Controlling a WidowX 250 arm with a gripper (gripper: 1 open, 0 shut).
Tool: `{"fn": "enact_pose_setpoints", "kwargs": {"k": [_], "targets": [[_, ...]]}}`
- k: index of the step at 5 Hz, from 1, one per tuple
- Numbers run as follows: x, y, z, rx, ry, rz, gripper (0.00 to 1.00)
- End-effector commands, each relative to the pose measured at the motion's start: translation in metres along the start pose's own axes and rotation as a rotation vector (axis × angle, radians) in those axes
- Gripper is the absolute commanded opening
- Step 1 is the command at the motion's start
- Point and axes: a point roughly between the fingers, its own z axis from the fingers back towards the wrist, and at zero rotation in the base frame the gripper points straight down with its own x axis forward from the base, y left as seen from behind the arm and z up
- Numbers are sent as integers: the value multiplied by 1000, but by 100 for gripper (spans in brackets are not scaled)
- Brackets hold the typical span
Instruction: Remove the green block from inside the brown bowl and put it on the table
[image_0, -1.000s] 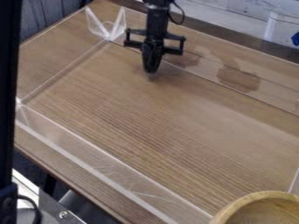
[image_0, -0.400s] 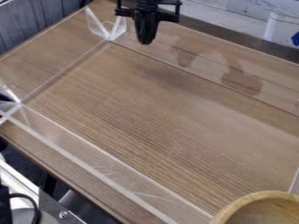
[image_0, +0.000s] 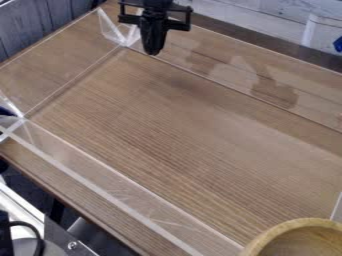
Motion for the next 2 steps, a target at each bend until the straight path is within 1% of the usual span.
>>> {"fn": "enact_pose_setpoints", "kwargs": {"k": [1, 2], "targets": [[2, 10, 24, 11, -87, 19, 0], [4, 14, 15, 23, -77, 26, 0]]}}
